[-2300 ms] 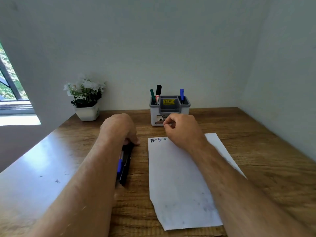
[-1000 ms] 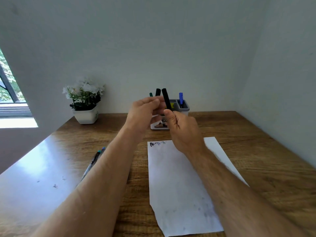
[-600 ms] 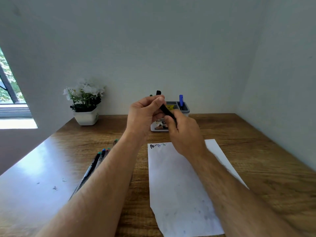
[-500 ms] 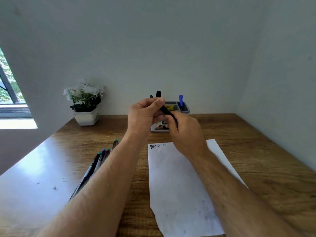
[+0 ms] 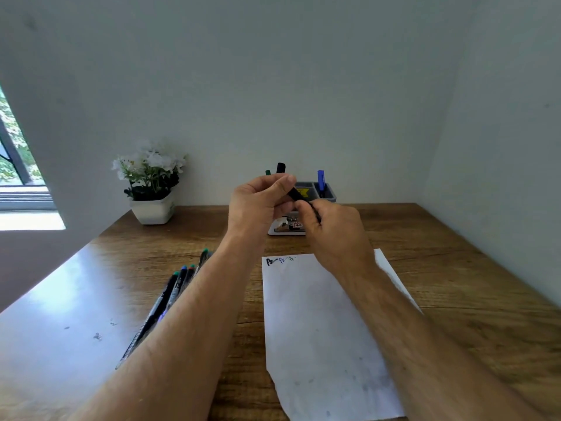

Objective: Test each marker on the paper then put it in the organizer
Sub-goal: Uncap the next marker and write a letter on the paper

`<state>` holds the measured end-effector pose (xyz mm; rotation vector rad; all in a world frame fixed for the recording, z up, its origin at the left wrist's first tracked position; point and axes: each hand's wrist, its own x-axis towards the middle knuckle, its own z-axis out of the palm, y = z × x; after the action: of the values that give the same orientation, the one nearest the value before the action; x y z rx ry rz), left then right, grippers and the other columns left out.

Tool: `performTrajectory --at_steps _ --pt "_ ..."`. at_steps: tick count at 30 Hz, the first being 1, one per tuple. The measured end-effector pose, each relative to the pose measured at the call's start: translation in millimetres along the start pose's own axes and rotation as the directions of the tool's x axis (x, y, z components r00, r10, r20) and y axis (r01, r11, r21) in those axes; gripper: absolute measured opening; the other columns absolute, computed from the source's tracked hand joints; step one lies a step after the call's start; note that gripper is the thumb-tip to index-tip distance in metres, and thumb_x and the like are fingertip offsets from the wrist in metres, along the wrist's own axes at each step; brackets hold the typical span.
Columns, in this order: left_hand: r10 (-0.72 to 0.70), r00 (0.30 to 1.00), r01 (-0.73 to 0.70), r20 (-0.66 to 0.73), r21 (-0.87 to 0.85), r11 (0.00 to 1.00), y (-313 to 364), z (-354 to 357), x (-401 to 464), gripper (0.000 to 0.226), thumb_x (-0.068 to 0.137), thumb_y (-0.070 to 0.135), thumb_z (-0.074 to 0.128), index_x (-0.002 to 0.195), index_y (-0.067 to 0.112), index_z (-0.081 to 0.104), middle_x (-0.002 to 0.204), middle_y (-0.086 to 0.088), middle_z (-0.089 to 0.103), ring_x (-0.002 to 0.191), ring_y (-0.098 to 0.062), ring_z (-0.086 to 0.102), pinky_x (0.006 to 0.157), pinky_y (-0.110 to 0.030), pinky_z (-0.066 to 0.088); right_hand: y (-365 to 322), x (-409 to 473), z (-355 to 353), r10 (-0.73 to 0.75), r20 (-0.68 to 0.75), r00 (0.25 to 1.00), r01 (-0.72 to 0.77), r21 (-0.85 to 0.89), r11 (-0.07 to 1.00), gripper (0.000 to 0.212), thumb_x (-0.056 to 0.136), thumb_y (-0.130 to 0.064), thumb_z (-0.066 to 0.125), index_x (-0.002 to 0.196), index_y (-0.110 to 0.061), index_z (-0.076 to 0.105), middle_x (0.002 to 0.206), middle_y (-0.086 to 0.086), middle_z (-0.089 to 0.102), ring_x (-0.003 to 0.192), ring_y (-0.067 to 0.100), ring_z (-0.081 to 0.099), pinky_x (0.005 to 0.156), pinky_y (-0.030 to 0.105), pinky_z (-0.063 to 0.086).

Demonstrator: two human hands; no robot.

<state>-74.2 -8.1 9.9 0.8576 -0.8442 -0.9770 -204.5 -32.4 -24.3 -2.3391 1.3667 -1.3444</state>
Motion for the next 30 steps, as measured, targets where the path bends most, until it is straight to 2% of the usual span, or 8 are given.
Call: performTrajectory --at_steps 7,12,16,18,20,22,25,30 --pt "0.114 0.994 -0.114 0.0 -0.059 0.992 3.4 -2.9 2.0 0.005 0.088 0.013 0.07 0.093 0.009 0.071 0.084 -0.007 0.072 0.07 -0.012 0.066 0.064 -0.02 0.056 -2.6 -3.1 0.8 0.013 -0.1 0.995 -0.01 0.034 0.999 0.047 0.099 -0.053 0.036 0.078 -0.02 0.063 0.059 -0.011 0.056 0.051 0.008 0.056 0.042 0.021 0.042" --pt "0.047 0.999 -0.053 -0.025 -0.37 0.928 5.6 -8.4 6.6 0.004 0.091 -0.001 0.062 0.092 0.002 0.064 0.085 -0.012 0.072 0.076 -0.016 0.073 0.067 -0.019 0.06 1.9 -2.3 1.1 0.057 -0.249 0.967 0.008 0.252 0.968 0.033 0.104 -0.025 0.043 0.093 -0.011 0.071 0.069 -0.011 0.062 0.06 -0.006 0.059 0.048 0.009 0.043" --pt "-0.024 0.999 0.04 0.04 -0.468 0.883 3.7 -11.3 4.3 0.01 0.092 -0.002 0.059 0.103 -0.004 0.059 0.088 -0.016 0.076 0.081 -0.017 0.075 0.07 -0.02 0.06 -0.4 -1.6 2.0 0.043 -0.279 0.959 0.066 0.37 0.927 0.028 0.103 -0.019 0.045 0.118 -0.01 0.066 0.08 -0.006 0.069 0.072 0.003 0.066 0.058 0.018 0.055" --pt "-0.036 0.999 0.05 0.039 -0.472 0.88 2.0 -11.6 4.1 0.019 0.094 0.0 0.057 0.113 -0.003 0.057 0.092 -0.016 0.075 0.082 -0.016 0.075 0.069 -0.02 0.06 -1.5 -1.8 2.6 0.082 -0.25 0.965 0.037 0.434 0.9 0.029 0.101 -0.014 0.051 0.129 -0.016 0.057 0.076 -0.007 0.067 0.066 0.0 0.065 0.055 0.012 0.051" --pt "-0.043 0.998 0.057 0.042 -0.454 0.889 1.2 -11.8 4.5 0.017 0.097 0.001 0.053 0.113 0.0 0.059 0.094 -0.016 0.074 0.081 -0.016 0.075 0.069 -0.021 0.061 -3.0 -1.8 1.1 0.131 -0.221 0.966 0.001 0.514 0.858 0.027 0.098 -0.011 0.054 0.123 -0.023 0.055 0.081 -0.001 0.07 0.057 0.002 0.063 0.05 0.012 0.048" --pt "-0.053 0.997 0.068 0.048 -0.42 0.905 0.7 -11.9 5.0 0.024 0.101 0.002 0.047 0.118 0.006 0.063 0.089 -0.012 0.074 0.082 -0.016 0.074 0.069 -0.022 0.061 -1.7 -1.2 0.1 0.182 -0.197 0.963 -0.031 0.592 0.805 0.019 0.1 -0.01 0.051 0.109 -0.023 0.061 0.091 0.001 0.072 0.049 0.007 0.058 0.043 0.022 0.048" --pt "-0.066 0.996 0.085 0.065 -0.356 0.931 -1.6 -10.6 4.5 0.03 0.104 0.005 0.04 0.124 0.004 0.063 0.082 -0.007 0.067 0.081 -0.015 0.07 0.072 -0.023 0.061 2.3 -0.9 -1.7 0.234 -0.143 0.962 -0.062 0.718 0.693 0.031 0.102 -0.006 0.037 0.103 -0.014 0.067 0.098 0.003 0.074 0.041 0.023 0.056 0.041 0.032 0.051" --pt "-0.159 0.986 0.165 0.044 -0.267 0.95 -5.0 -7.2 2.8 0.024 0.106 0.007 0.035 0.105 0.008 0.059 0.083 -0.01 0.061 0.079 -0.023 0.067 0.073 -0.034 0.061 4.3 3.6 -2.6 0.372 -0.059 0.926 -0.193 0.775 0.602 0.02 0.096 -0.002 0.054 0.109 -0.013 0.063 0.093 0.001 0.076 0.051 0.022 0.066 0.043 0.03 0.054"
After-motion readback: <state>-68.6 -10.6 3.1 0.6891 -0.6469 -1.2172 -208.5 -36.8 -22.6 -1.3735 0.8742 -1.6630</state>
